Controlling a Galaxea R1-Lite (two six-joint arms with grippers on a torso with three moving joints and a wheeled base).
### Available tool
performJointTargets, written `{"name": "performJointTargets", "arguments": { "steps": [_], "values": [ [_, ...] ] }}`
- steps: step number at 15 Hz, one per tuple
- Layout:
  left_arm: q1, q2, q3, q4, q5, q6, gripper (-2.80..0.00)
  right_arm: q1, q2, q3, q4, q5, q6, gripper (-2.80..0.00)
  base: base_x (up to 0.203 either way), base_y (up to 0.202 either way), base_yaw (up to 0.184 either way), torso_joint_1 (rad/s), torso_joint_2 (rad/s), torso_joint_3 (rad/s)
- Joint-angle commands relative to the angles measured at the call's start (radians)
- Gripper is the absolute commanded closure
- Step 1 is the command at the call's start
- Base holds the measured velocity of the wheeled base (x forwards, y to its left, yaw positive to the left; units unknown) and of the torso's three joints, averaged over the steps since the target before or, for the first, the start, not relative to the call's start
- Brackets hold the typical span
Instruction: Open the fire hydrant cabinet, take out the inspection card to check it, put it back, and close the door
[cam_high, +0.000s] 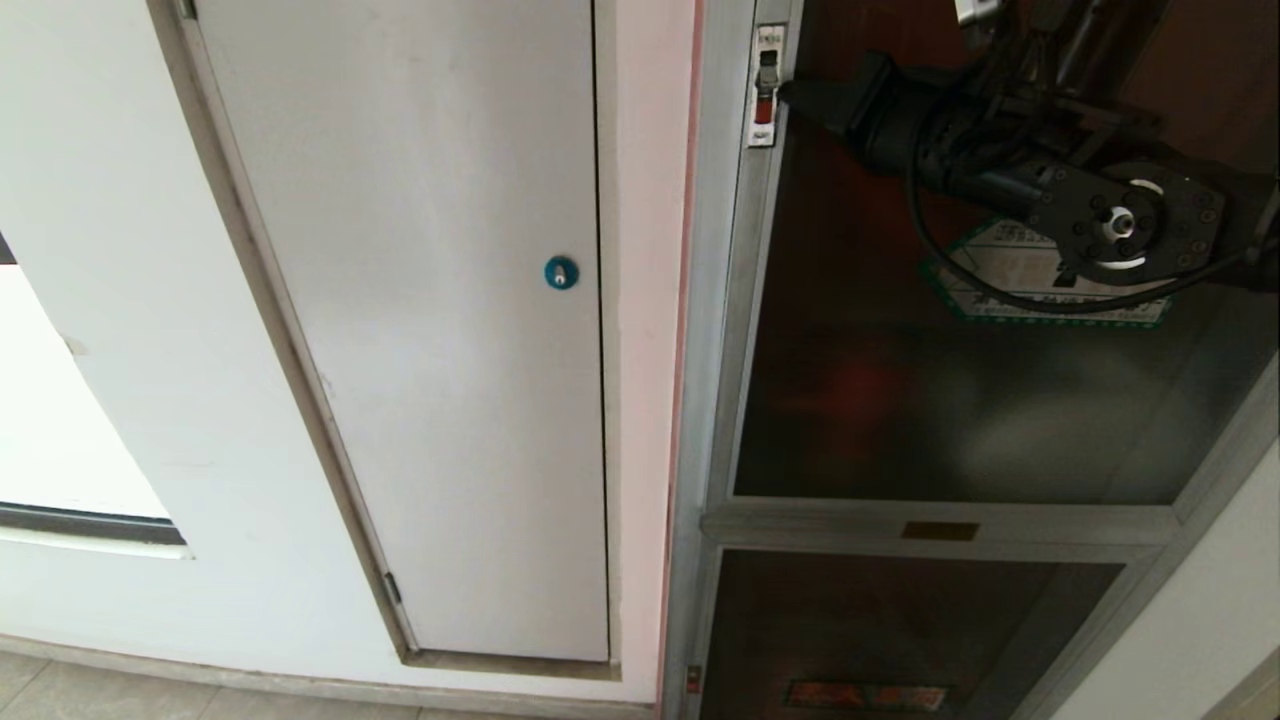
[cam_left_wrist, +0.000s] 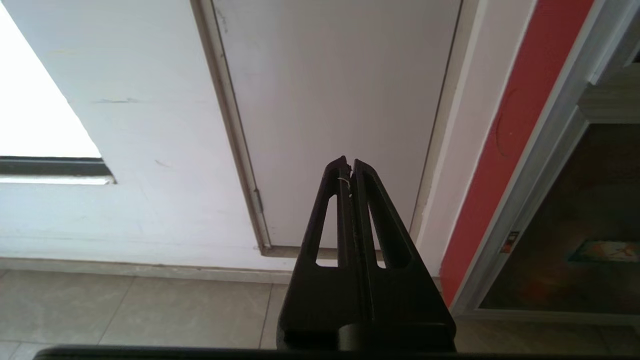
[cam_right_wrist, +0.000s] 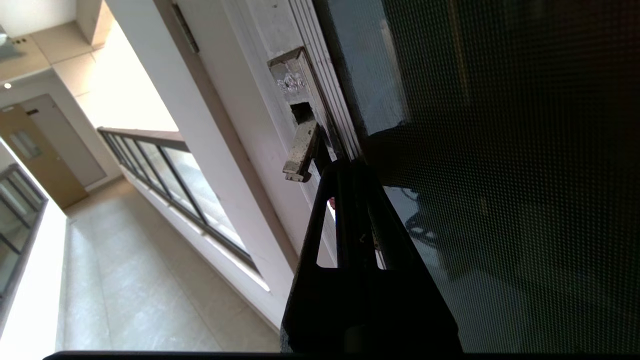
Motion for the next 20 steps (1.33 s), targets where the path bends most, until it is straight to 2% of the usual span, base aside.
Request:
{"name": "performJointTargets", "arguments": {
  "steps": [1, 5, 7, 10, 12, 15, 20],
  "values": [
    [0.0, 0.0, 0.0, 0.0, 0.0, 0.0, 0.0, 0.001, 0.03, 0.0, 0.0, 0.003, 0.002, 0.0, 0.0, 0.0, 0.0, 0.0, 0.0, 0.0],
    [0.0, 0.0, 0.0, 0.0, 0.0, 0.0, 0.0, 0.002, -0.005, 0.019, -0.001, 0.007, 0.0, 0.0, 0.0, 0.0, 0.0, 0.0, 0.0, 0.0],
    [0.0, 0.0, 0.0, 0.0, 0.0, 0.0, 0.0, 0.01, -0.071, 0.072, -0.013, 0.014, -0.009, 0.0, 0.0, 0.0, 0.0, 0.0, 0.0, 0.0],
    [0.0, 0.0, 0.0, 0.0, 0.0, 0.0, 0.0, 0.028, -0.179, 0.158, -0.067, 0.074, -0.017, 0.0, 0.0, 0.0, 0.0, 0.0, 0.0, 0.0],
    [0.0, 0.0, 0.001, 0.0, 0.0, 0.0, 0.0, 0.03, -0.205, 0.164, -0.075, 0.117, -0.018, 0.0, 0.045, 0.0, 0.0, -0.009, 0.01, 0.004],
    [0.0, 0.0, 0.002, -0.002, 0.0, 0.0, 0.0, 0.039, -0.215, 0.163, -0.075, 0.118, -0.018, 0.0, 0.146, 0.0, 0.001, 0.004, 0.01, 0.001],
    [0.0, 0.0, 0.002, -0.003, 0.0, 0.0, 0.0, 0.04, -0.178, 0.131, -0.069, 0.118, -0.015, 0.0, 0.0, 0.0, 0.0, -0.007, 0.0, 0.004]
  ]
}}
